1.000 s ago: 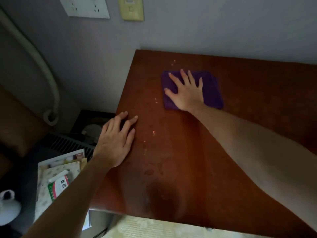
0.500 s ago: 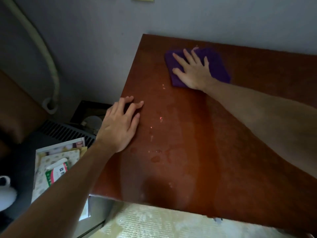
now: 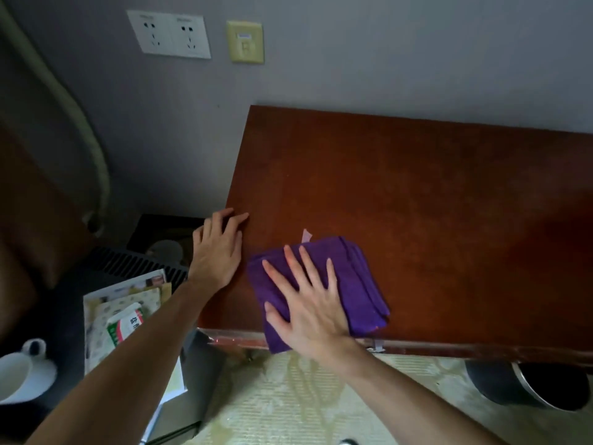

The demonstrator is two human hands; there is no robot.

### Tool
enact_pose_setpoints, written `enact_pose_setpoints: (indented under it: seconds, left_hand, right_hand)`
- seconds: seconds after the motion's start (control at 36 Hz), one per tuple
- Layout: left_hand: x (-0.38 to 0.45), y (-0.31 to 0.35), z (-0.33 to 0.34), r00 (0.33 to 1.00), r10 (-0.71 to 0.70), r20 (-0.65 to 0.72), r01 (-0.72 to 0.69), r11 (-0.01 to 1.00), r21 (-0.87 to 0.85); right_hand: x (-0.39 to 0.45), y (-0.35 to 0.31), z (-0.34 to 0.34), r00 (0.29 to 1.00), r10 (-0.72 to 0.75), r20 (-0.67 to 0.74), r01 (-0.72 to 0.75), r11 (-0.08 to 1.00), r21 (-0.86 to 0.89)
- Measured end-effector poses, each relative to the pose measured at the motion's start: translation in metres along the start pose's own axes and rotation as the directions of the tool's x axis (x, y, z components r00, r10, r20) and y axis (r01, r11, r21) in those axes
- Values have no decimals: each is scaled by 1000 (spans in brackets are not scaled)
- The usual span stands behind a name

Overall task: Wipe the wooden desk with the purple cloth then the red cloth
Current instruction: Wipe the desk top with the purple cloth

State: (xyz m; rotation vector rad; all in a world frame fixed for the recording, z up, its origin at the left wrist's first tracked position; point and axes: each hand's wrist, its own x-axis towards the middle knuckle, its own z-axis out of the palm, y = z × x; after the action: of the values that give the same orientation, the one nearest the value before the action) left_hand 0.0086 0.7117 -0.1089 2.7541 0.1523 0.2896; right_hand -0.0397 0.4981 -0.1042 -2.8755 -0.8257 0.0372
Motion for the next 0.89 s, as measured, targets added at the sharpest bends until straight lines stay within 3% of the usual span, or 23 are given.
enact_pose_setpoints:
  seconds: [0.17,0.31,0.56,0.75,0.89]
  left_hand:
    - [-1,-5,5,1000,-20,-16,18,996,-86]
    - [-3,-2,6,999,42,-29,-42,999,-9]
    - [4,-3,13,1000,10,-27,-9,1000,16]
    - [5,-2,13,1000,-11,-25,11,1000,-3]
    - [5,-5,11,999,-22,-46,22,1000,-10]
  right_hand:
    - [70,14,0,999,33,-4,-33,999,29]
    - [195,47,-6,998,63,6,-63,997,47]
    - [394,103,-19,999,41,27,-42,999,32]
    - [436,102,-19,990,136,42,-137,990,40]
    - [428,98,-17,994,93,64,-94,995,16]
